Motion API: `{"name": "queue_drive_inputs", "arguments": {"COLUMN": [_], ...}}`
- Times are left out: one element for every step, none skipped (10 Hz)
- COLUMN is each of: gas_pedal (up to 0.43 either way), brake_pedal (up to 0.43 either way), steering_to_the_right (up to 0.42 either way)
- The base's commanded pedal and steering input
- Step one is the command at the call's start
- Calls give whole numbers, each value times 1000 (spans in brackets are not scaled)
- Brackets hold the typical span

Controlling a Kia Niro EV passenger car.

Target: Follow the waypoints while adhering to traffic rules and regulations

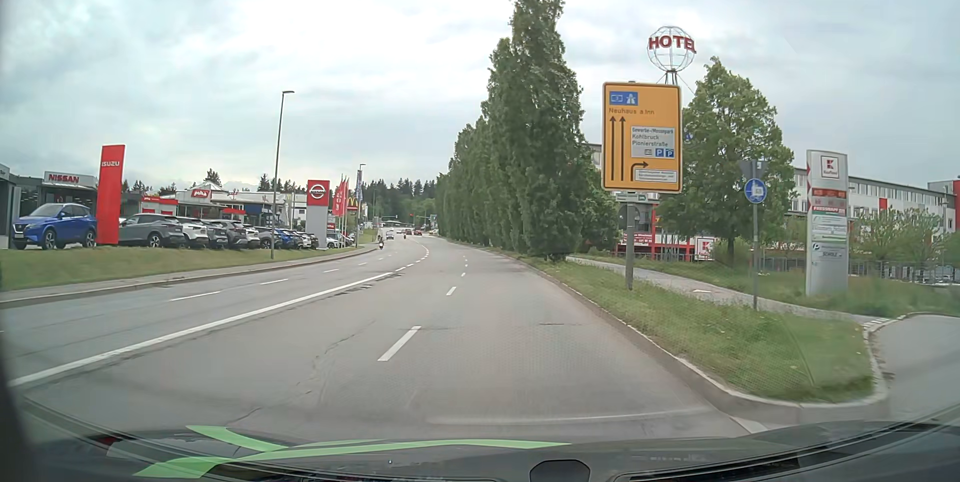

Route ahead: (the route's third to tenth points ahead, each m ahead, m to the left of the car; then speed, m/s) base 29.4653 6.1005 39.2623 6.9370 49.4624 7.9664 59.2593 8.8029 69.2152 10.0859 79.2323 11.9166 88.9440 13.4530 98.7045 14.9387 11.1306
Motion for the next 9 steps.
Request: {"name": "queue_drive_inputs", "arguments": {"gas_pedal": [59, 59, 59, 59, 59, 59, 59, 59, 59], "brake_pedal": [0, 0, 0, 0, 0, 0, 0, 0, 0], "steering_to_the_right": [-10, -11, -11, -10, -11, -10, -11, -11, -10]}}
